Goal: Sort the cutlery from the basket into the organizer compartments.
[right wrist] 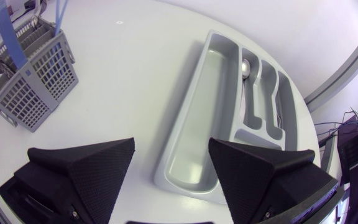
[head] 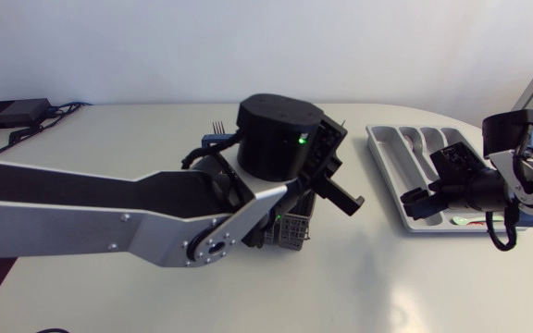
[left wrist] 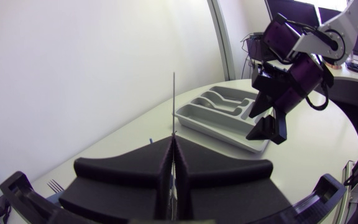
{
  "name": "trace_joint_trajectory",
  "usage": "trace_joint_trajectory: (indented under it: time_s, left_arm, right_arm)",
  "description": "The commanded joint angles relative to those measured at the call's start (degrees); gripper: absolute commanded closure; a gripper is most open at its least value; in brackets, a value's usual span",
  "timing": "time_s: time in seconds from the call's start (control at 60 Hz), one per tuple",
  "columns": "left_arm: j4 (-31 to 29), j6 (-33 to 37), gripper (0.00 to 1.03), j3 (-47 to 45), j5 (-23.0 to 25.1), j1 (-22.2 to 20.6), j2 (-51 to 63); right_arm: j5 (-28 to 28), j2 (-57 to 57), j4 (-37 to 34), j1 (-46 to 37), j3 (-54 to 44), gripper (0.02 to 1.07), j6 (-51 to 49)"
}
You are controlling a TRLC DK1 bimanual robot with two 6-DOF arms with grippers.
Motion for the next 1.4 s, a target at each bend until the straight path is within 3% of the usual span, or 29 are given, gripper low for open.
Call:
trace_joint_trajectory:
  time_s: [0.0,0.233,0.517,0.717,1.0,1.267,1.383]
  left_arm:
    - [0.5,-2.0,1.00,-0.2,1.9,1.0,-2.5]
    - [-5.4,-8.4,1.00,2.4,10.4,3.6,-7.5]
    - [-11.8,-13.4,1.00,5.9,16.9,6.3,-13.3]
    - [-16.8,-19.4,1.00,8.8,26.2,9.9,-12.9]
    - [-19.9,-26.0,1.00,11.9,38.8,13.1,-7.5]
    - [-19.9,-27.5,1.00,12.9,42.8,13.1,-5.8]
    - [-19.9,-28.1,1.00,13.0,43.3,13.1,-5.4]
  right_arm:
    - [-1.7,-3.3,-0.7,0.8,-1.8,0.20,0.9]
    - [-9.4,-10.5,-2.9,2.2,-2.3,0.20,0.6]
    - [-21.5,-18.2,-8.2,2.8,-1.2,0.20,0.2]
    - [-29.5,-21.1,-12.3,7.3,0.8,0.20,0.8]
    - [-31.6,-18.4,-10.8,15.9,3.4,0.20,4.8]
    - [-34.8,-12.5,-10.3,18.7,6.9,0.31,7.9]
    - [-35.8,-11.1,-9.6,19.4,7.8,0.45,9.3]
